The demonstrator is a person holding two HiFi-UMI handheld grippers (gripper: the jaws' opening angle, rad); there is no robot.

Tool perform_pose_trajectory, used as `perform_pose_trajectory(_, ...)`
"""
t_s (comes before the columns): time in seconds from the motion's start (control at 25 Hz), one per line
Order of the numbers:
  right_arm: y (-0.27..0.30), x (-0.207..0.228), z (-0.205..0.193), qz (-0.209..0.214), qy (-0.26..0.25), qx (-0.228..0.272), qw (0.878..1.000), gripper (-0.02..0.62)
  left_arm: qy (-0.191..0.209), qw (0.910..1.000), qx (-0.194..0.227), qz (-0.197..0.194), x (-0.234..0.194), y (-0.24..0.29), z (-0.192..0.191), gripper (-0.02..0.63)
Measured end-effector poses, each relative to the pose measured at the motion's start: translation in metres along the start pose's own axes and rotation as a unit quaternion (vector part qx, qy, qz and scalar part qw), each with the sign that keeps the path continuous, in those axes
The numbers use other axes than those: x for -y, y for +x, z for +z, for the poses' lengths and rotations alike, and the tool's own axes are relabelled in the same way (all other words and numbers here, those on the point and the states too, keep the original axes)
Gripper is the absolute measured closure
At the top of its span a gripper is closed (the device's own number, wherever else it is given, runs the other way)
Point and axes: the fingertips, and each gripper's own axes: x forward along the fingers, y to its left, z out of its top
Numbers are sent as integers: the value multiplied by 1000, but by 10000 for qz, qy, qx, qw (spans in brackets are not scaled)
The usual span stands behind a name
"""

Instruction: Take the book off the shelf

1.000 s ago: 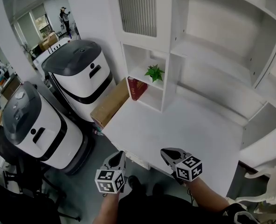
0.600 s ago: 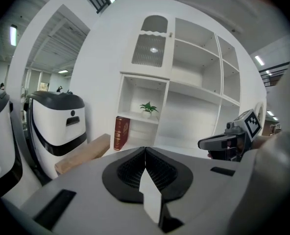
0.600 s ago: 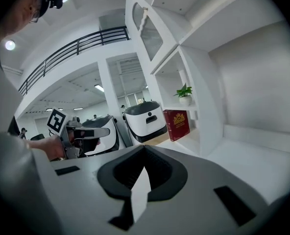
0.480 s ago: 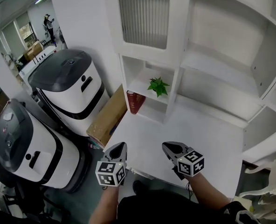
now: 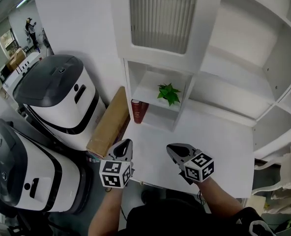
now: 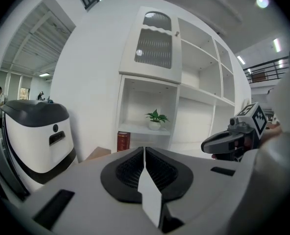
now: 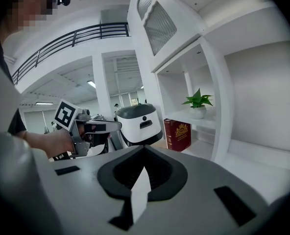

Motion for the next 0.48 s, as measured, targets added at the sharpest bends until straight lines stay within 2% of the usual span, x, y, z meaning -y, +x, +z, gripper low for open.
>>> perform_pose_trajectory(0.32,15,16,17,-23,-75,16,10000,581,-40,9998,-64,-168,-14,39,13,585)
perform_pose_trajectory(0.48,17,31,20,-76,-49,13,10000,581,-122,9997,-117,-179,-21,56,24,496)
